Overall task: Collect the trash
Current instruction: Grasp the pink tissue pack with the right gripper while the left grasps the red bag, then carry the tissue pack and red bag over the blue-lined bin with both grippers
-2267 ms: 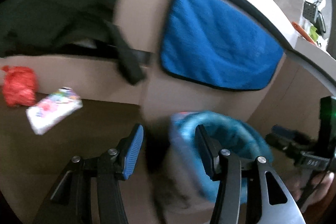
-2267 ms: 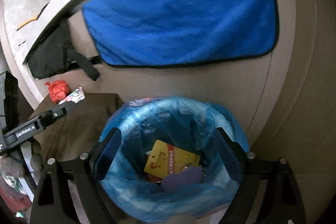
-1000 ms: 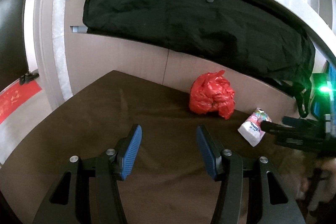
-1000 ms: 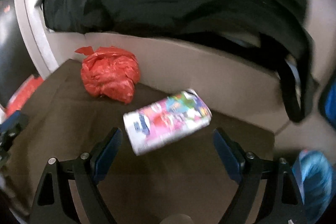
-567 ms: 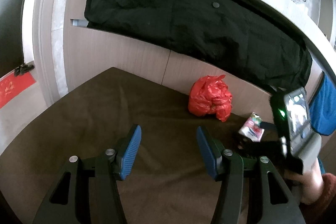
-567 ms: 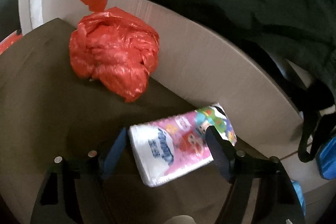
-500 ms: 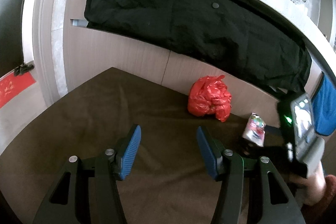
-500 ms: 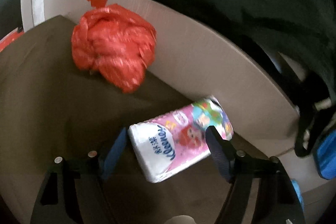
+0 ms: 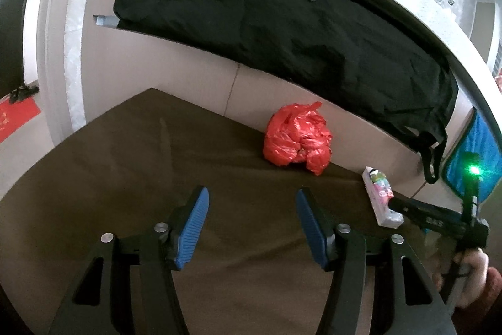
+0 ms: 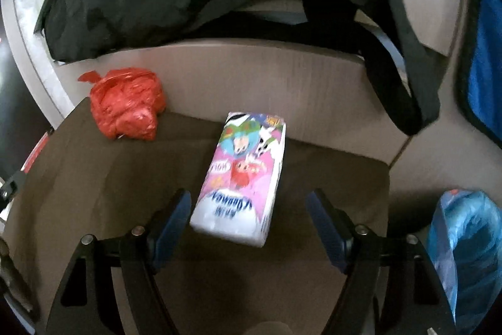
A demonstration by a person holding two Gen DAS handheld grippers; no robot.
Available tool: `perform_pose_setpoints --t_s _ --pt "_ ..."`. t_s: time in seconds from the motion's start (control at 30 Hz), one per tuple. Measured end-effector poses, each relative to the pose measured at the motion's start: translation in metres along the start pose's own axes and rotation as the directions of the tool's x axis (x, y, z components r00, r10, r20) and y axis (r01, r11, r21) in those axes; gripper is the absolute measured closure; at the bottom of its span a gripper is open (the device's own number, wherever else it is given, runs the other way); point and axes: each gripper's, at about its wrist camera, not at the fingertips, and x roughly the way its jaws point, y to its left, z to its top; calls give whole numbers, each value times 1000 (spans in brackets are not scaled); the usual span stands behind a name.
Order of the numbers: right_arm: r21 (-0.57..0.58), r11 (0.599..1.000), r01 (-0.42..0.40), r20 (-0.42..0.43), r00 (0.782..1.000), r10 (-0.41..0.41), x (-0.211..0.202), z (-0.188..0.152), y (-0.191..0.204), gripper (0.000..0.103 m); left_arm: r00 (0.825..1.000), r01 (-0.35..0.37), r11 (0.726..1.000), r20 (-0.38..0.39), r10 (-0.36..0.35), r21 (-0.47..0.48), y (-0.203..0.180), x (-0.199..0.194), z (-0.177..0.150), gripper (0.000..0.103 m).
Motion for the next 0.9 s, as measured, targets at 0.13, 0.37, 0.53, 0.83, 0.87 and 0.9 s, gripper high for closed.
perform_pose_setpoints --t_s 0.13,0.37,0.53,0.83,0.87,0.9 --pt "10 1000 15 -59 998 -15 22 12 13 28 999 37 999 -11 -36 20 -7 5 3 42" --pt "-39 994 -103 -85 991 99 21 9 11 52 981 192 981 28 -191 -22 -9 36 37 26" --pt "-159 982 -101 -45 994 95 -9 -18 18 53 976 194 978 -83 -200 -79 -12 103 66 24" --pt "-144 972 -185 -39 983 182 -8 -30 -1 53 978 99 984 -167 -123 -147 -30 164 78 24" --pt "-146 972 -182 -37 983 179 -10 -31 -5 53 976 91 983 -182 -120 -159 -32 168 77 24" --pt "-147 973 -179 -35 984 176 -7 -28 -1 53 973 87 981 -197 -121 -176 -33 170 76 25"
